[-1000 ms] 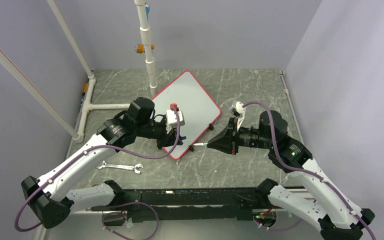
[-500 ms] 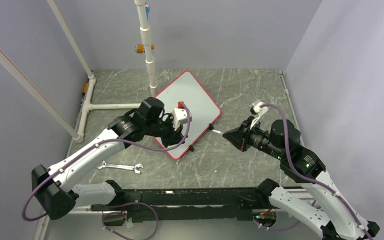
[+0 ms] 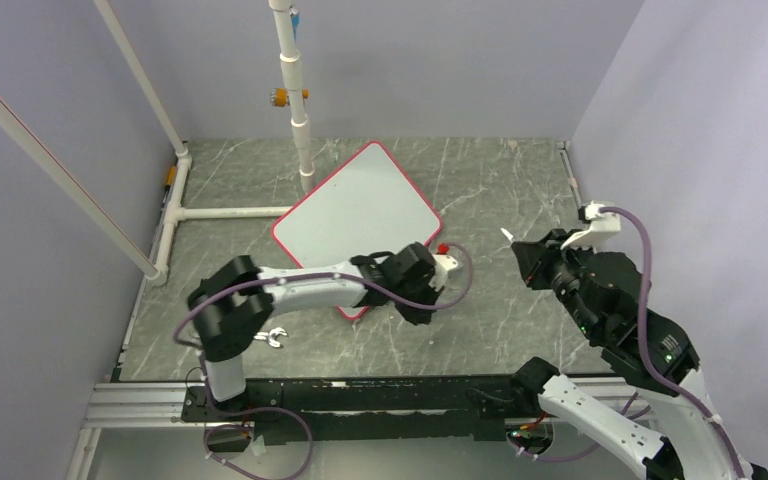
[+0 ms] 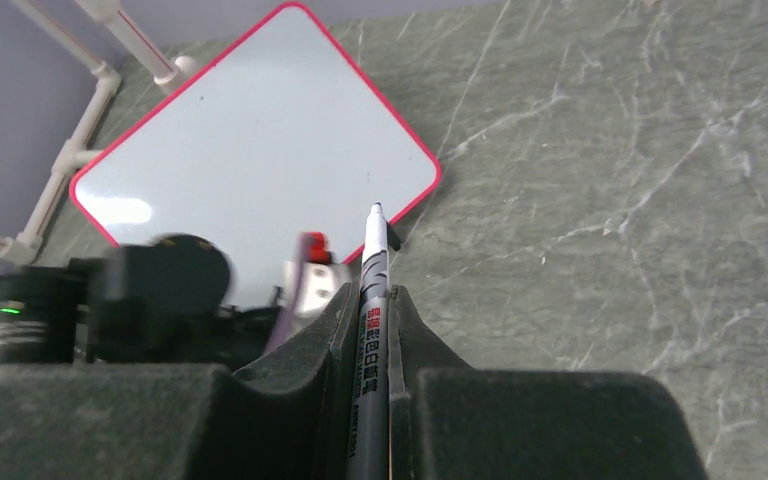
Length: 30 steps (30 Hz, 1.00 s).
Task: Write a sentence on the whiteboard
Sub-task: Place the pen cap at the center of the board.
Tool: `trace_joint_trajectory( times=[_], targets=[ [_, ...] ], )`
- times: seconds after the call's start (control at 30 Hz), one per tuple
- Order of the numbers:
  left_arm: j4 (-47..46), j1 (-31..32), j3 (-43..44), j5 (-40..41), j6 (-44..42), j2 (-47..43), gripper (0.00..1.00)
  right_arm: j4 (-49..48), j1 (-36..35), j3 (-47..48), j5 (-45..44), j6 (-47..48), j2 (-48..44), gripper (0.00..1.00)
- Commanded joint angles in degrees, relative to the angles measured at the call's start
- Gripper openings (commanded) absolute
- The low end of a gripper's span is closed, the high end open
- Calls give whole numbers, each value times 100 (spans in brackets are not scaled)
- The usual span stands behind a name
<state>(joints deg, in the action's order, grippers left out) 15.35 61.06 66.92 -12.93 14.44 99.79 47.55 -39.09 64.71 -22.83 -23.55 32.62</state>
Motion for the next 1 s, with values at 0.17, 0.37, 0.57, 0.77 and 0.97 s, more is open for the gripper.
trace_joint_trajectory(
  times=[0.17, 0.37, 0.57, 0.77, 0.97],
  targets=[
    [-48, 345, 1139, 1262, 749, 1164, 0, 547, -11, 664, -408, -4, -84, 0],
    [25, 372, 887, 1709, 907, 1226, 0, 452, -10, 394, -355, -28, -189, 0],
    [-22, 419, 490, 1950, 999, 1036, 16, 275, -15, 313, -240, 0, -51, 0],
    [23, 484, 367, 2131, 918, 821, 41, 77, -11, 163, -218, 19, 34, 0],
    [312, 512, 322, 2299, 819, 304, 62, -173, -11, 86, -187, 94, 263, 0]
  ],
)
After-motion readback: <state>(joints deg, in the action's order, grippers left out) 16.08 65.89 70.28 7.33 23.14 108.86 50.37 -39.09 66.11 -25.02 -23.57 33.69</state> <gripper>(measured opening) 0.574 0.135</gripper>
